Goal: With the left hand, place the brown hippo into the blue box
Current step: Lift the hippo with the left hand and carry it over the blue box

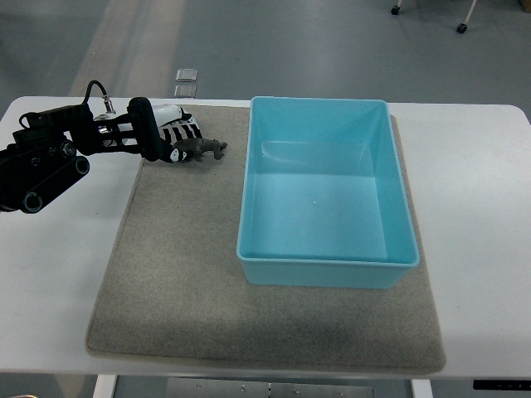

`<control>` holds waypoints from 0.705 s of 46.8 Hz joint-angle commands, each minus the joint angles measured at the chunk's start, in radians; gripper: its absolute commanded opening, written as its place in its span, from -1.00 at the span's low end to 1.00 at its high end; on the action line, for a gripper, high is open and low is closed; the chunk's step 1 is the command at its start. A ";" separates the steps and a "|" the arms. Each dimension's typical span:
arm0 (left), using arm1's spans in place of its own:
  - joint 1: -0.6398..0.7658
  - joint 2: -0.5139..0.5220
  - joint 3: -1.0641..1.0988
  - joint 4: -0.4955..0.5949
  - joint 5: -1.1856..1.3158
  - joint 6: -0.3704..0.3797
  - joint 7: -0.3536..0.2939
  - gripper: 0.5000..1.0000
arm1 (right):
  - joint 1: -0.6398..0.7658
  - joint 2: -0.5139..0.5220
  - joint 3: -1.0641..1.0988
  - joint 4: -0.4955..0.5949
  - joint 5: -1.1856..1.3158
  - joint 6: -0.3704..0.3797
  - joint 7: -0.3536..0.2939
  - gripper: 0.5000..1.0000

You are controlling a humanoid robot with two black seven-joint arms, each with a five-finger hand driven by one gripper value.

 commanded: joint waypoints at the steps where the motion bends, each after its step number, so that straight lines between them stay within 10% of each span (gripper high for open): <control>1: -0.001 0.001 -0.009 -0.013 -0.010 -0.017 0.004 -1.00 | 0.000 0.000 0.000 0.000 0.000 0.000 0.000 0.74; 33: -0.210 0.023 -0.039 -0.157 -0.070 -0.023 0.007 -1.00 | 0.000 0.000 0.000 0.000 0.000 0.000 0.000 0.74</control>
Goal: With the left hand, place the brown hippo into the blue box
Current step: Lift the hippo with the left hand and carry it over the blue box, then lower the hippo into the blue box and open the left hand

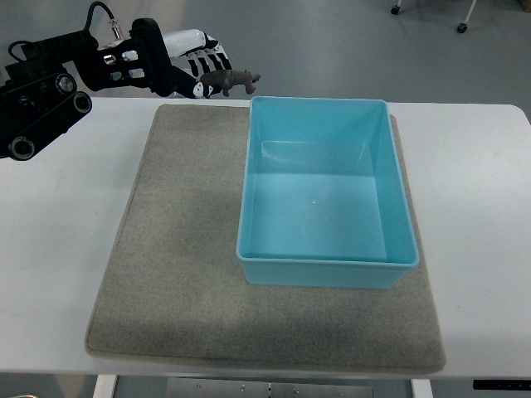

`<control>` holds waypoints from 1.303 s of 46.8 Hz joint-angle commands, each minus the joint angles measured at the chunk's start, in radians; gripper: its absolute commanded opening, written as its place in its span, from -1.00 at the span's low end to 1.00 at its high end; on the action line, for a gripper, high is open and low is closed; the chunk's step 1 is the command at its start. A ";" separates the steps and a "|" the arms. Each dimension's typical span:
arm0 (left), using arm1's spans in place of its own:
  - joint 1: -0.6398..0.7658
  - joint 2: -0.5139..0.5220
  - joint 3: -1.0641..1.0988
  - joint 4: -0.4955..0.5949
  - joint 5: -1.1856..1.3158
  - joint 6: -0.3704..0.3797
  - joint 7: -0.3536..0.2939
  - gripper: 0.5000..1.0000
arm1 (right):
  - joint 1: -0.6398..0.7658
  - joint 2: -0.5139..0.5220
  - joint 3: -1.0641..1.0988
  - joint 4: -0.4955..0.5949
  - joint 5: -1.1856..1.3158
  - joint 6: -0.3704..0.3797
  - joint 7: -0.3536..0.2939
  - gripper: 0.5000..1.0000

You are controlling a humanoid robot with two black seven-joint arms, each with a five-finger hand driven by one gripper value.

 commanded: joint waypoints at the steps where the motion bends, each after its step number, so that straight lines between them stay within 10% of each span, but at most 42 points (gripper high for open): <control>1: -0.016 -0.006 0.000 -0.044 0.000 -0.001 0.000 -1.00 | 0.000 0.000 0.000 0.000 0.000 0.000 0.000 0.74; 61: -0.004 -0.219 0.270 -0.139 0.048 -0.064 0.008 -1.00 | 0.000 0.000 0.000 0.000 0.000 0.000 0.000 0.74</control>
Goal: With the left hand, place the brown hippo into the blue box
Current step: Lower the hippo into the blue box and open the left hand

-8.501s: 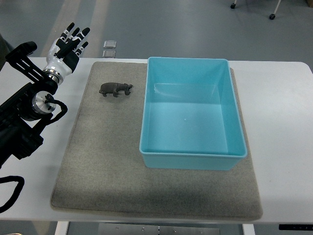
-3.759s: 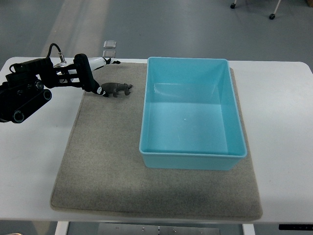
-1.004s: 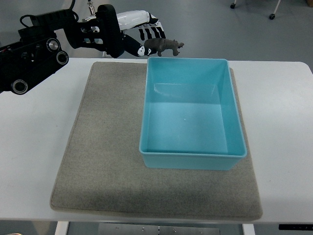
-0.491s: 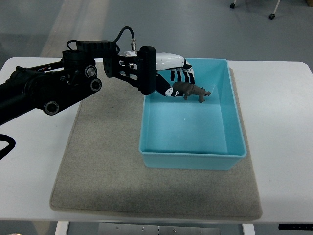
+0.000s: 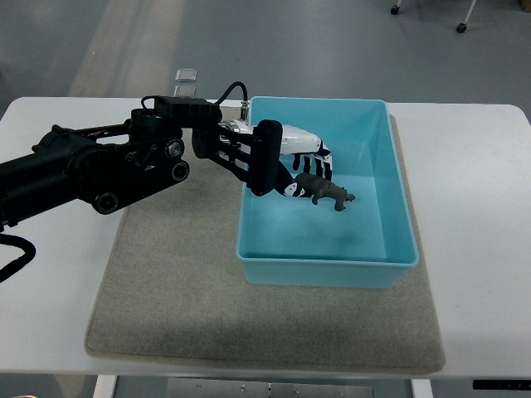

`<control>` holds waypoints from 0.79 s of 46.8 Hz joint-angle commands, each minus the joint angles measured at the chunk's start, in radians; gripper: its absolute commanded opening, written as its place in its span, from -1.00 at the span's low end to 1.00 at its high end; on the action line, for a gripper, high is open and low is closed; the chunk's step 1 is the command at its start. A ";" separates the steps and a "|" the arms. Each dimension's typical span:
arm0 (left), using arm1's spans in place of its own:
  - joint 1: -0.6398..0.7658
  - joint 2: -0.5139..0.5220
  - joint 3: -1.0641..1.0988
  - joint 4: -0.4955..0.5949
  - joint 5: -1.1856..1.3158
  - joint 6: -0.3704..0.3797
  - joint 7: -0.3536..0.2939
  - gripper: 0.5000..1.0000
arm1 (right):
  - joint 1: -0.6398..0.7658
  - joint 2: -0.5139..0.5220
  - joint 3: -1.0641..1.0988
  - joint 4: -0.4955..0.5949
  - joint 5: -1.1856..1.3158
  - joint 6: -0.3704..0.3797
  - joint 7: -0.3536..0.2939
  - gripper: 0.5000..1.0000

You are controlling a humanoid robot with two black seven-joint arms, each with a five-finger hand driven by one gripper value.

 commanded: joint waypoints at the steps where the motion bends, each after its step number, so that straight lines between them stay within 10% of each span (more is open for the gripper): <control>1: 0.011 -0.012 0.020 0.013 0.001 0.003 0.000 -1.00 | 0.000 0.000 0.000 0.000 0.000 0.000 0.000 0.74; 20: 0.029 -0.028 0.017 0.030 0.001 0.046 0.000 -1.00 | 0.000 0.000 0.000 0.000 0.000 0.000 0.000 0.74; 24: 0.051 -0.037 0.010 0.030 -0.005 0.099 0.000 0.39 | 0.000 0.000 0.000 0.000 0.000 0.000 0.000 0.74; 26: 0.060 -0.046 0.010 0.030 -0.005 0.129 0.000 0.69 | 0.000 0.000 0.000 0.000 0.000 0.000 0.000 0.74; 37: 0.074 -0.049 0.007 0.030 -0.014 0.139 0.000 0.85 | 0.000 0.000 0.000 0.000 0.000 0.000 0.000 0.74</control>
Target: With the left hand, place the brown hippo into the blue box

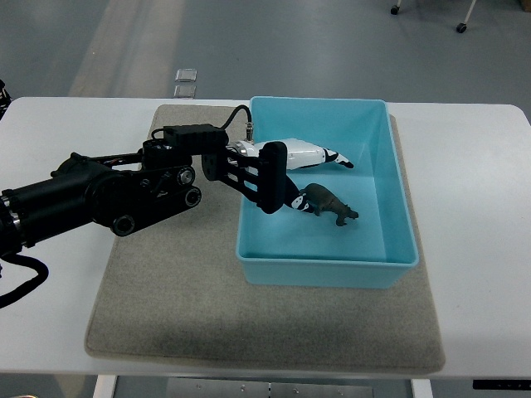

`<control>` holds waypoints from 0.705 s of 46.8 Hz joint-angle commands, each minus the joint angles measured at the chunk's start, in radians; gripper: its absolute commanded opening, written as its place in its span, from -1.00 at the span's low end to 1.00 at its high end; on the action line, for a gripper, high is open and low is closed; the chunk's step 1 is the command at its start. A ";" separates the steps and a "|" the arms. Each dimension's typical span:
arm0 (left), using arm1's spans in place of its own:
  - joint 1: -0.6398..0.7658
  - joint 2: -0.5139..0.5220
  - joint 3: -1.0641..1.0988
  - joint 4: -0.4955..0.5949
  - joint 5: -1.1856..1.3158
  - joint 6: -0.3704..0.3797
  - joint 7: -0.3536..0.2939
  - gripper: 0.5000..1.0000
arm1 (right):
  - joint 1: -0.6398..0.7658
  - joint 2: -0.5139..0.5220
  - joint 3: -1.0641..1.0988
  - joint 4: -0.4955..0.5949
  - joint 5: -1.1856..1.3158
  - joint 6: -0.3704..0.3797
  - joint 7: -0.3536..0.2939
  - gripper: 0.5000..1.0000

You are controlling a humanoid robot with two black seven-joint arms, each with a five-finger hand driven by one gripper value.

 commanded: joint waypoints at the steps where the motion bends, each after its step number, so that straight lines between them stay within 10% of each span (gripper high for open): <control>1: 0.002 0.000 -0.003 -0.001 -0.002 0.002 0.000 0.86 | 0.000 0.000 0.000 0.000 0.000 0.000 0.000 0.74; 33: 0.094 0.012 -0.327 0.036 -0.307 0.092 -0.002 0.97 | 0.000 0.000 0.000 0.000 0.000 0.000 0.000 0.74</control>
